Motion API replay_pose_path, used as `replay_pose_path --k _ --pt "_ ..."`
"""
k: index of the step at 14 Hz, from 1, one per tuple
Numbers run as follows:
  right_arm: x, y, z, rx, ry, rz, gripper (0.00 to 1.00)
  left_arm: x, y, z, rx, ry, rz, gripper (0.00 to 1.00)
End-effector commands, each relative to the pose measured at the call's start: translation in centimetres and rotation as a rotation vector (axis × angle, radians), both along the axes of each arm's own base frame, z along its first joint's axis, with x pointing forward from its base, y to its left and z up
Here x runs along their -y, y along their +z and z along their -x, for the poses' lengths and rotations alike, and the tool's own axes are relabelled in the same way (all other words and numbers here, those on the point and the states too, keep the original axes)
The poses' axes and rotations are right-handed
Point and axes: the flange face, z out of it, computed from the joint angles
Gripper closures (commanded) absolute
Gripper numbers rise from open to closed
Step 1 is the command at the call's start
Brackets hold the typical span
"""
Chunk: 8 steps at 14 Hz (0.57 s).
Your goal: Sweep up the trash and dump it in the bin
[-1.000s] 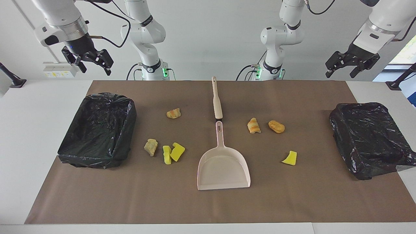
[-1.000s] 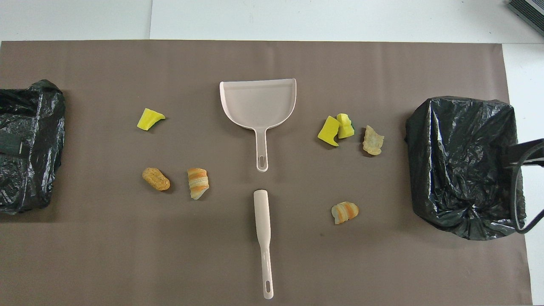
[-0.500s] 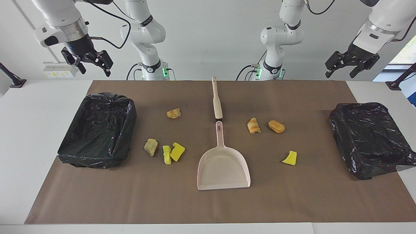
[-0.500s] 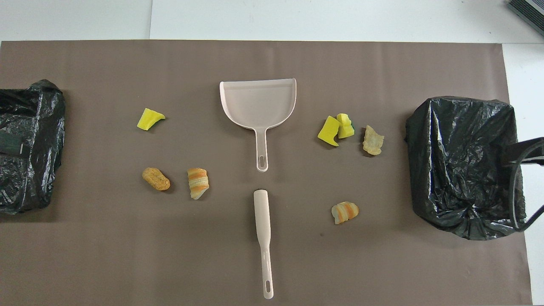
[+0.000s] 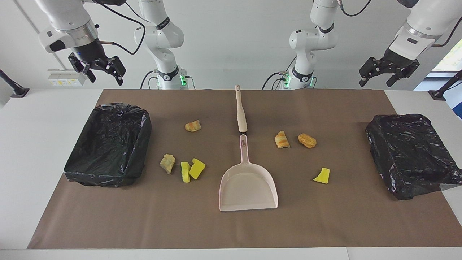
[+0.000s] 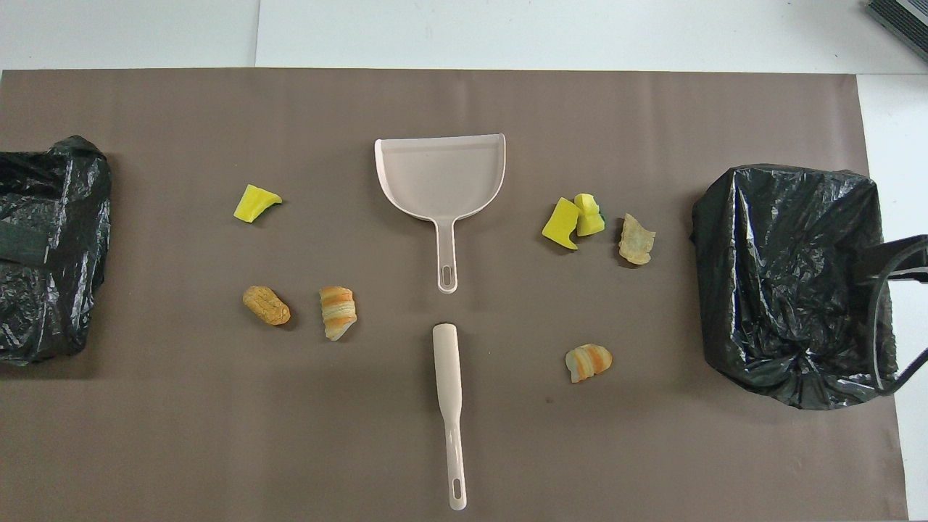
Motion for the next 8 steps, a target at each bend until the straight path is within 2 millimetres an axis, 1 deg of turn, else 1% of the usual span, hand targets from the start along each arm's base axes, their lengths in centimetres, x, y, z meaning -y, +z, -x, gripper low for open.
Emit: replay_pose_path --k 1,6,8 --pt "0.2 0.0 0.8 0.006 0.018 0.002 0.00 0.3 0.0 0.3 0.002 -0.001 0.008 0.00" --pt "0.3 -0.1 0.8 0.003 0.014 0.001 0.00 0.6 -0.2 0.6 -0.004 -0.005 0.008 0.00" --pt "0.3 0.0 1.0 0.003 0.014 0.001 0.00 1.6 -0.1 0.7 0.000 -0.023 0.008 0.00"
